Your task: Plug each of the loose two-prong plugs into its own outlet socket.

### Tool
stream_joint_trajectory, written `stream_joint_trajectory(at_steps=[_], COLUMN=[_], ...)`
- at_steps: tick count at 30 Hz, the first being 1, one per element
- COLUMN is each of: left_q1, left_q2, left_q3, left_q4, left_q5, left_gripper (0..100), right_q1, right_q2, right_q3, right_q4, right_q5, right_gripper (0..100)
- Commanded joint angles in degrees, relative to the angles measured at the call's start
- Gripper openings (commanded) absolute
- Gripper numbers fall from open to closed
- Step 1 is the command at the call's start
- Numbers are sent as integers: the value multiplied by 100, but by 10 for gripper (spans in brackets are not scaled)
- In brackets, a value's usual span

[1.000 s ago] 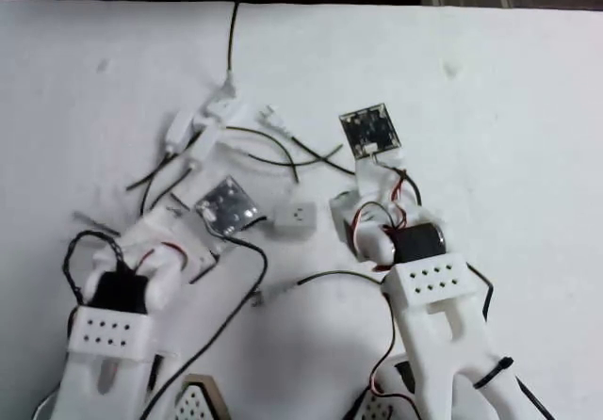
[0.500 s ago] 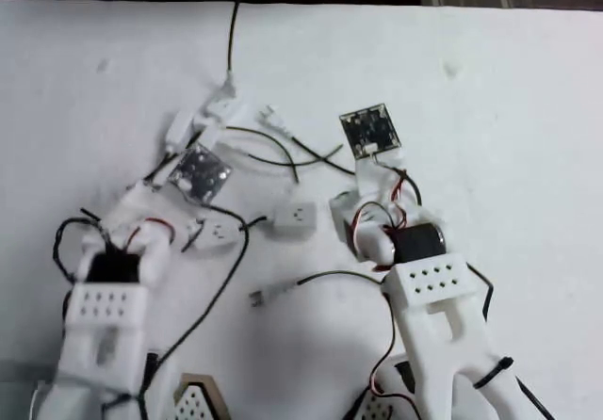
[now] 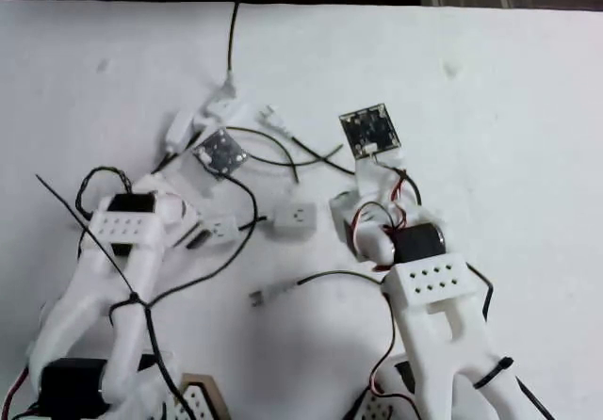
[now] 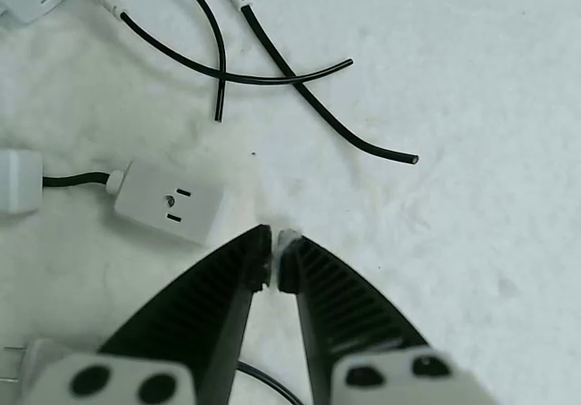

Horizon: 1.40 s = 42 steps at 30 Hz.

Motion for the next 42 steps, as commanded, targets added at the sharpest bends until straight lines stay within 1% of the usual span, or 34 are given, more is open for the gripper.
stream_joint_trajectory(at_steps=[1, 4, 7, 13, 16, 19, 24, 26, 29, 32, 34, 36, 38, 42], left_q1=[242, 655, 1015, 1059, 1077, 1209, 1218, 1218, 1218, 1218, 1182, 1024, 857, 699], left_q2=[119, 119, 101, 101, -189, -813, -2290, -2862, -3565, -4048, -4189, -4171, -4101, -3618], left_q3=[-9, 9, 123, 149, 281, 642, 1160, 1389, 1705, 1943, 2004, 1996, 1996, 1855], left_q4=[264, 712, 818, 826, 879, 897, 941, 941, 941, 1002, 1011, 976, 835, 527], left_q5=[-97, -97, -53, -44, -35, 167, 466, 457, 413, 44, -35, -26, 185, 343], left_gripper=[232, 193, 174, 173, 173, 172, 172, 170, 115, 81, 85, 138, 194, 186], right_q1=[-13, -13, -13, -13, -13, -13, -13, -13, -13, -13, -13, -13, -13, -13], right_q2=[4, 4, 4, 4, 4, 4, 4, 4, 4, 4, 4, 4, 4, 4], right_q3=[-35, -35, -35, -35, -35, -35, -35, -35, -35, -35, -35, -35, -35, -35], right_q4=[-101, -101, -101, -101, -101, -101, -101, -101, -101, -101, -101, -101, -101, -92], right_q5=[62, 62, 62, 62, 62, 62, 62, 62, 62, 62, 62, 62, 62, 62], right_gripper=[22, 22, 22, 22, 22, 22, 22, 22, 22, 22, 22, 22, 22, 22])
